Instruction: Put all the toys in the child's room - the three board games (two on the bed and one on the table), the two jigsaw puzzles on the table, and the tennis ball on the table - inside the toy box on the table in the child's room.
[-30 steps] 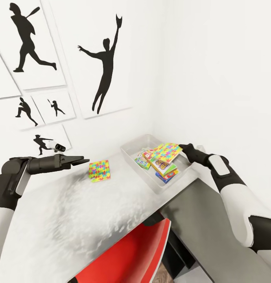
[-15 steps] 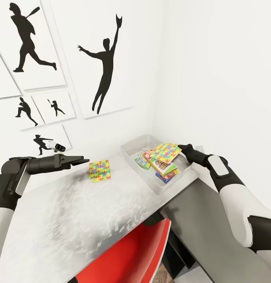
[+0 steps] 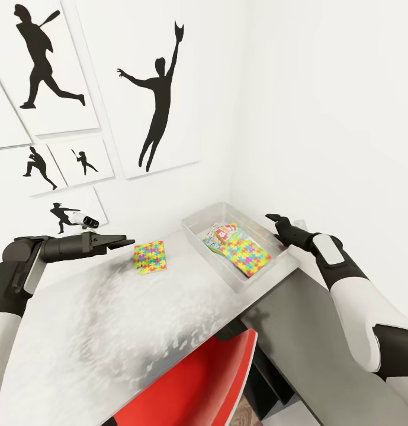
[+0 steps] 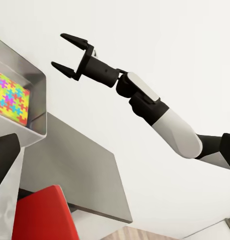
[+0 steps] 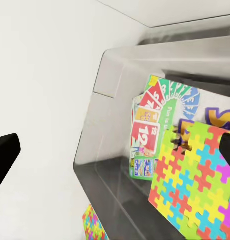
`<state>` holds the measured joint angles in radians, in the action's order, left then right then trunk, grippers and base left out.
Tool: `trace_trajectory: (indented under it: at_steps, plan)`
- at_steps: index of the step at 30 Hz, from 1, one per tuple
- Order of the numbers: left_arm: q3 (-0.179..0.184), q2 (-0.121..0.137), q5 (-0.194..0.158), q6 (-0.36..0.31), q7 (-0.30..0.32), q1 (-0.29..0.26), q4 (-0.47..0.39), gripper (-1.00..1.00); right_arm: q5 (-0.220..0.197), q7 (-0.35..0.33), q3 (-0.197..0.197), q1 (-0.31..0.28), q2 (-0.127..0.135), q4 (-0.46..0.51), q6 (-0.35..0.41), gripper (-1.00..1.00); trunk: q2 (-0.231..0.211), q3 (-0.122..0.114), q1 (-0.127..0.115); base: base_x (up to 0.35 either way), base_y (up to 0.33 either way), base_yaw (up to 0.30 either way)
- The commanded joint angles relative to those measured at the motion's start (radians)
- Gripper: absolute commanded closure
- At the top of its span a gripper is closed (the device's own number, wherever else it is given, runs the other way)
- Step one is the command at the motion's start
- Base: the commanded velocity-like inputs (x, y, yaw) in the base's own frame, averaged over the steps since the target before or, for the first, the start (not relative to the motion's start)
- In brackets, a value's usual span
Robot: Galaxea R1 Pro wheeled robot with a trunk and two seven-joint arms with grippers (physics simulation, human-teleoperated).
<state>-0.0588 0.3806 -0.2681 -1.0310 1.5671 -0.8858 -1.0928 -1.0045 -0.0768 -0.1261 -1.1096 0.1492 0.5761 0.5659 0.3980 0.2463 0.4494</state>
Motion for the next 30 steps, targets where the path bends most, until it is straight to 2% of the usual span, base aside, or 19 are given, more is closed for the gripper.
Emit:
trace_trajectory:
  at_steps: [1, 11, 14, 17, 20, 23, 30]
  plan:
    - [0.000, 0.001, 0.000, -0.011, 0.004, -0.001, 0.000, -1.00, 0.002, -0.003, -0.005, -0.001, 0.000, 0.000, 0.006, -1.00, 0.002, 0.002, 0.001, 0.000, 0.000, 0.000]
    - [0.000, 0.006, 0.002, -0.009, 0.004, -0.001, 0.000, -1.00, 0.001, -0.011, -0.004, 0.000, 0.011, 0.008, 0.008, -1.00, 0.002, 0.002, 0.001, 0.000, 0.000, 0.000]
    - [-0.019, 0.018, 0.002, -0.008, 0.004, -0.001, 0.001, -1.00, 0.002, -0.012, 0.002, 0.005, 0.013, 0.030, 0.034, -1.00, 0.002, 0.002, 0.001, 0.000, 0.000, 0.000]
    - [-0.038, 0.041, 0.003, -0.008, 0.004, 0.001, 0.001, -1.00, 0.002, -0.011, 0.001, 0.021, 0.013, 0.138, 0.108, -1.00, 0.002, 0.002, 0.001, -0.007, 0.000, 0.002]
    - [-0.045, 0.080, 0.003, -0.008, 0.004, 0.008, 0.009, -1.00, 0.002, -0.010, 0.000, 0.044, 0.005, 0.317, 0.199, -1.00, 0.002, -0.001, 0.001, -0.151, 0.024, 0.088]
    - [-0.047, 0.096, 0.003, -0.008, 0.004, 0.024, 0.017, -1.00, 0.000, -0.011, -0.001, 0.129, 0.003, 0.458, 0.264, -1.00, 0.002, -0.004, 0.001, -0.275, -0.018, 0.185]
    - [-0.050, 0.155, 0.000, 0.013, 0.004, 0.078, 0.020, -1.00, -0.043, -0.026, -0.001, 0.341, 0.003, 0.634, 0.288, -1.00, 0.002, -0.009, 0.001, -0.214, -0.185, 0.259]
